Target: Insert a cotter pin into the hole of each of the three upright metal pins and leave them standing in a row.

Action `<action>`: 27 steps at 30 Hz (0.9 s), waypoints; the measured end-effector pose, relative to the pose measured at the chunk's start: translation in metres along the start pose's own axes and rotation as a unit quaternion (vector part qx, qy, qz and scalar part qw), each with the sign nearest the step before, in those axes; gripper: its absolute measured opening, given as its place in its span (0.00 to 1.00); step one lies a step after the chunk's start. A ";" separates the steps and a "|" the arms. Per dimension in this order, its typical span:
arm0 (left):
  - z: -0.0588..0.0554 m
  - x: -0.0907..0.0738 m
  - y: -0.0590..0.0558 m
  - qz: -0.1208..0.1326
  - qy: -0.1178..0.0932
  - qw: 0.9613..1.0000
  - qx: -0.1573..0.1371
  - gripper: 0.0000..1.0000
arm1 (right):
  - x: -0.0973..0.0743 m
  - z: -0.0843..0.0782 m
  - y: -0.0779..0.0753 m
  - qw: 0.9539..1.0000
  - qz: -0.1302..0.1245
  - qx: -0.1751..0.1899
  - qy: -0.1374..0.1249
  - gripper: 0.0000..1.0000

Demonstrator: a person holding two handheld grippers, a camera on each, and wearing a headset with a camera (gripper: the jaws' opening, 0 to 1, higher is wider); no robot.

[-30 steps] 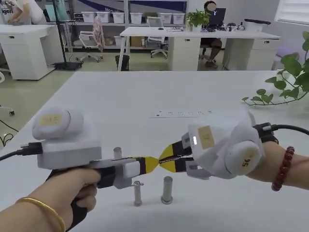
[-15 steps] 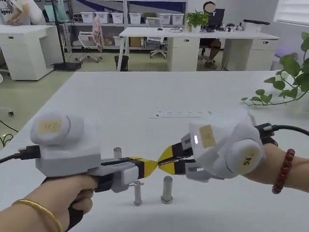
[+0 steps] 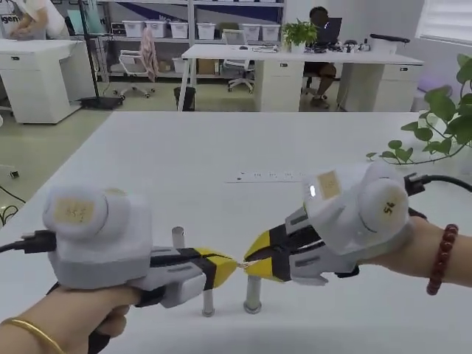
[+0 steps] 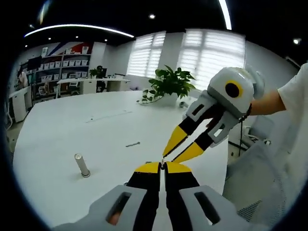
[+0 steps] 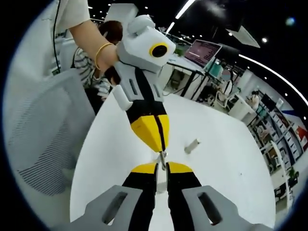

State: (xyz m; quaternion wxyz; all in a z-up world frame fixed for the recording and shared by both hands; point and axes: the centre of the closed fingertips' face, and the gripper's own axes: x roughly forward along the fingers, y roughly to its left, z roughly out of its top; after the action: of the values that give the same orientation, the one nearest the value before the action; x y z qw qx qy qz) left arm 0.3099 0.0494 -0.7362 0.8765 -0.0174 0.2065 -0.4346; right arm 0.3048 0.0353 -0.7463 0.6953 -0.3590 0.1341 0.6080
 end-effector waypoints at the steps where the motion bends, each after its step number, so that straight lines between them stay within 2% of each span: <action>1: -0.001 0.000 -0.001 -0.003 0.001 1.000 0.006 0.00 | 0.000 -0.001 0.002 1.000 0.005 0.006 -0.001 0.09; 5: -0.004 -0.002 -0.007 -0.016 0.009 0.999 0.033 0.00 | -0.001 -0.001 0.009 0.999 0.029 0.029 -0.010 0.10; 12: -0.005 -0.003 -0.017 -0.044 0.012 0.997 0.065 0.00 | 0.001 -0.003 0.017 0.997 0.052 0.059 -0.017 0.12; 18: -0.006 -0.002 -0.027 -0.066 0.013 0.994 0.084 0.00 | 0.001 -0.004 0.026 0.995 0.074 0.059 -0.016 0.11; 27: -0.009 0.000 -0.034 -0.085 0.015 0.992 0.096 0.00 | 0.001 -0.008 0.032 0.994 0.091 0.052 -0.009 0.08</action>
State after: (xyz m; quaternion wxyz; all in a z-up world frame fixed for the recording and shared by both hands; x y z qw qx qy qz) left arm 0.2805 0.0294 -0.7371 0.8308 0.0556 0.1751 -0.5253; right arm 0.2765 0.0313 -0.7636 0.6560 -0.3030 0.1916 0.6642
